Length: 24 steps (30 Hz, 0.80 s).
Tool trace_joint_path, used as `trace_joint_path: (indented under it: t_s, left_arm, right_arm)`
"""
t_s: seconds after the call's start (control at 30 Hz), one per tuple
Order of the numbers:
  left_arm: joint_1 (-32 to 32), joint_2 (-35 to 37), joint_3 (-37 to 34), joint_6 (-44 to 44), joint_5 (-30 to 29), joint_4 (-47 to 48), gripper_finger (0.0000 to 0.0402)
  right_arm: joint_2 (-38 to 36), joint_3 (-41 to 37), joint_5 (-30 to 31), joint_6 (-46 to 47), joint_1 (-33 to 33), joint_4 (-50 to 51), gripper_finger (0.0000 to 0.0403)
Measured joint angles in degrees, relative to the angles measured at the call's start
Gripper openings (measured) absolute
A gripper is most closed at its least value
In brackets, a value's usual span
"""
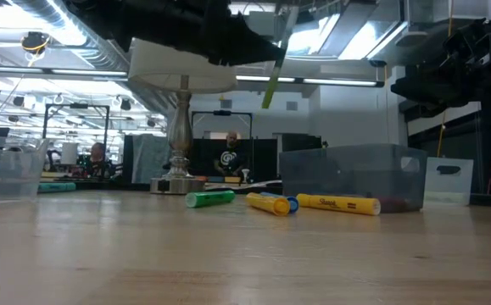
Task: Pick & Place Markers
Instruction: Put the light green marker pen into the black bin
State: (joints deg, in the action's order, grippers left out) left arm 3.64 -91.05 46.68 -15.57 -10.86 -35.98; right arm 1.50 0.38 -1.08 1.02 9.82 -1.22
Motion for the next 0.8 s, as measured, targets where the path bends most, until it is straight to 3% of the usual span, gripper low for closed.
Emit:
trace_joint_path:
  t_s: [0.3,0.5,0.8]
  left_arm:
    - [-0.31,0.00,0.00,-0.24,0.83,-3.96,0.0024]
    - [-2.01,0.00,0.36,0.33,6.11,-6.64,0.0024]
    - [-3.06,-6.16,8.53,-1.31,8.27,-1.54,0.0024]
  right_arm:
    - [0.00,0.00,0.00,0.00,0.00,0.00,0.0090]
    - [-0.01,0.00,0.00,0.00,-0.01,-0.02,0.0090]
    - [0.00,0.00,0.00,0.00,0.00,0.00,0.0091]
